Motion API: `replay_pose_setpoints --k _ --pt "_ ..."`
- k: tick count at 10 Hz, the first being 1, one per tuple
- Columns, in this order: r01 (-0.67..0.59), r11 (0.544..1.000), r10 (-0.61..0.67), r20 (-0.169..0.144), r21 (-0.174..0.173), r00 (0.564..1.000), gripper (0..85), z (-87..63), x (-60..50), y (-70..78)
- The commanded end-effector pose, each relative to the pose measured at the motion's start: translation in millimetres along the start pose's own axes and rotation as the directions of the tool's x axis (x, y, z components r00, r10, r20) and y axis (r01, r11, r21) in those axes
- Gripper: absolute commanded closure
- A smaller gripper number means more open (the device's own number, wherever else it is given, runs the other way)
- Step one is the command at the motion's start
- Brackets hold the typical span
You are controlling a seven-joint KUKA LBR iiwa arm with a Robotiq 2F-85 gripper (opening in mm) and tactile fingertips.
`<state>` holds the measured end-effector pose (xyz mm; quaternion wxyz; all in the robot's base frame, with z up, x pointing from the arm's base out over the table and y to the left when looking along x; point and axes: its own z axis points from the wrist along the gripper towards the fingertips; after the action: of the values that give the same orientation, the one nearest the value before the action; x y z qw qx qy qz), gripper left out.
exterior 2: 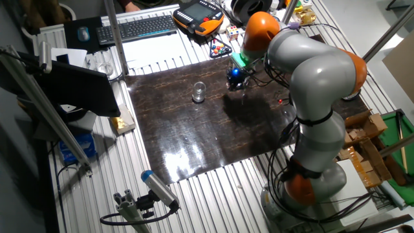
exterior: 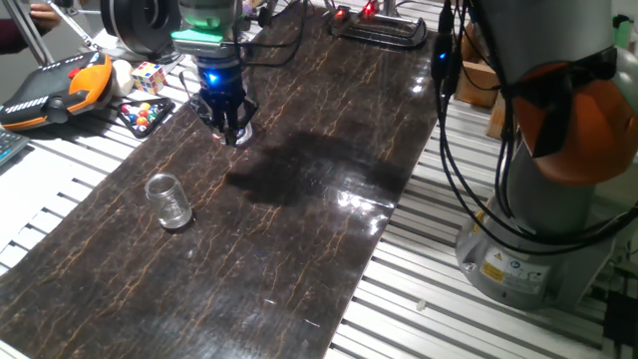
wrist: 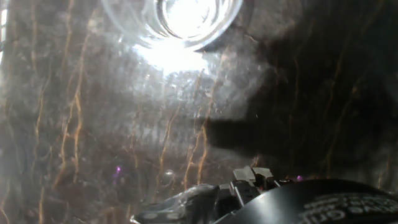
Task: Pour the water from one cup into another empty cup
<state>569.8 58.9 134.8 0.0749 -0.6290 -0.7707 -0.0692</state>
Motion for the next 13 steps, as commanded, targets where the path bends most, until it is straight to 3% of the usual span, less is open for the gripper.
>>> replay_pose_setpoints --k 1,5,9,10,13 --pt "-0.084 0.996 0.084 -0.008 -0.011 0.996 84.3 0.8 -1.1 1.7" --pt "-0.062 0.998 0.062 -0.024 0.029 0.998 84.3 0.1 4.9 4.8" --pt "-0.008 0.996 0.006 0.017 0.09 1.0 84.3 0.1 4.9 4.8" --pt "-0.015 0.995 0.015 -0.006 0.101 1.0 84.3 0.1 4.9 4.8" --pt "0.019 0.993 -0.019 -0.002 0.113 1.0 84.3 0.1 4.9 4.8"
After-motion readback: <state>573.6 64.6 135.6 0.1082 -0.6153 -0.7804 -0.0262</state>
